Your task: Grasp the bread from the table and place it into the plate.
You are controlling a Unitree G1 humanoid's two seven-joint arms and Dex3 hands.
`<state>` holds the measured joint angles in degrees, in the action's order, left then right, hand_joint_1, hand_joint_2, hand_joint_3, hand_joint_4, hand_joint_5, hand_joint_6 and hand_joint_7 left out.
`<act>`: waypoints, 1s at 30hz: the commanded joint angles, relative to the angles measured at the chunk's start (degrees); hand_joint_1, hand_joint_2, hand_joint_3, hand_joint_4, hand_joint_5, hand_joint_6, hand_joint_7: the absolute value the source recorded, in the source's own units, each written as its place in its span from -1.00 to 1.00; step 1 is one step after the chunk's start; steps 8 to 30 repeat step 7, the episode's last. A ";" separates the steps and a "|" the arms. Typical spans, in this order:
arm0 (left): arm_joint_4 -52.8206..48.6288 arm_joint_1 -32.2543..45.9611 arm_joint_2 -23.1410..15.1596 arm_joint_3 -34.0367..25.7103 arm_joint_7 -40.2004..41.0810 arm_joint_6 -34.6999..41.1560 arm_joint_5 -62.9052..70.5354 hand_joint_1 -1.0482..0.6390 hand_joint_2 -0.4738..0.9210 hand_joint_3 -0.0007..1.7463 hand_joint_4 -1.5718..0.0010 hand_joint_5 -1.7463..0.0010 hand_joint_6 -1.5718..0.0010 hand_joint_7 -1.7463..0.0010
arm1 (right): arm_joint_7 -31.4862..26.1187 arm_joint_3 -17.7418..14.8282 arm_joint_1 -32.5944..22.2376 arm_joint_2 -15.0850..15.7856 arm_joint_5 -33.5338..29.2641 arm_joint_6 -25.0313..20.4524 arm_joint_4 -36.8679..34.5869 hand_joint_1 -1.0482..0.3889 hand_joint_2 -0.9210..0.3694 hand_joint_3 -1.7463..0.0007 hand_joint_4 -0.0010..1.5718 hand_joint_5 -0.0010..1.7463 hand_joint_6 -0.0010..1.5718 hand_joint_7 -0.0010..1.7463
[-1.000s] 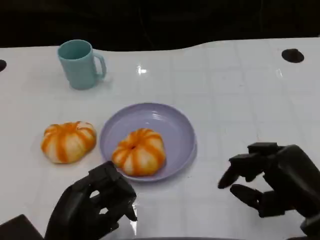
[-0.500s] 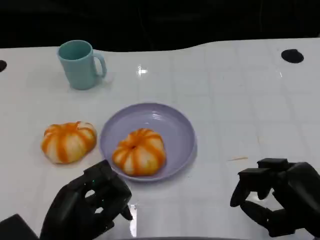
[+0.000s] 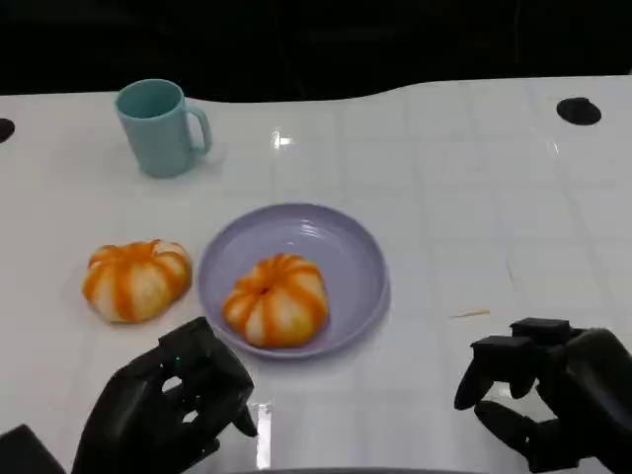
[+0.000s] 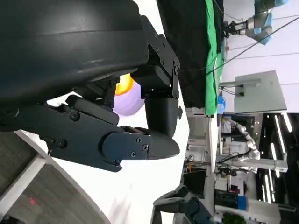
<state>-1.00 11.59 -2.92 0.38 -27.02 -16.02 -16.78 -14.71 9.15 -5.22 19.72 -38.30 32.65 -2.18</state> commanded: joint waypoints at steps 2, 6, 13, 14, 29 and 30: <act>-0.85 -0.06 -0.86 -0.74 -0.40 -0.45 -0.37 -0.39 1.00 -0.65 0.19 -1.00 0.26 -0.72 | -0.50 0.13 0.45 -0.24 0.38 -0.61 -1.33 0.34 0.04 -0.28 0.15 0.68 0.17 0.22; -0.99 -0.17 -0.87 -0.80 -0.13 -0.26 -0.05 -0.41 1.00 -0.66 0.19 -1.00 0.25 -0.72 | 0.13 0.27 0.71 -0.31 1.39 -0.45 -1.70 0.35 0.06 -0.29 0.15 0.68 0.18 0.21; -0.96 -0.20 -0.84 -0.77 -0.23 -0.17 -0.19 -0.41 1.00 -0.66 0.19 -1.00 0.25 -0.72 | 0.18 0.29 0.75 -0.29 1.46 -0.44 -1.68 0.36 0.06 -0.29 0.15 0.67 0.18 0.21; -0.96 -0.20 -0.84 -0.77 -0.23 -0.17 -0.19 -0.41 1.00 -0.66 0.19 -1.00 0.25 -0.72 | 0.18 0.29 0.75 -0.29 1.46 -0.44 -1.68 0.36 0.06 -0.29 0.15 0.67 0.18 0.21; -0.96 -0.20 -0.84 -0.77 -0.23 -0.17 -0.19 -0.41 1.00 -0.66 0.19 -1.00 0.25 -0.72 | 0.18 0.29 0.75 -0.29 1.46 -0.44 -1.68 0.36 0.06 -0.29 0.15 0.67 0.18 0.21; -0.96 -0.20 -0.84 -0.77 -0.23 -0.17 -0.19 -0.41 1.00 -0.66 0.19 -1.00 0.25 -0.72 | 0.18 0.29 0.75 -0.29 1.46 -0.44 -1.68 0.36 0.06 -0.29 0.15 0.67 0.18 0.21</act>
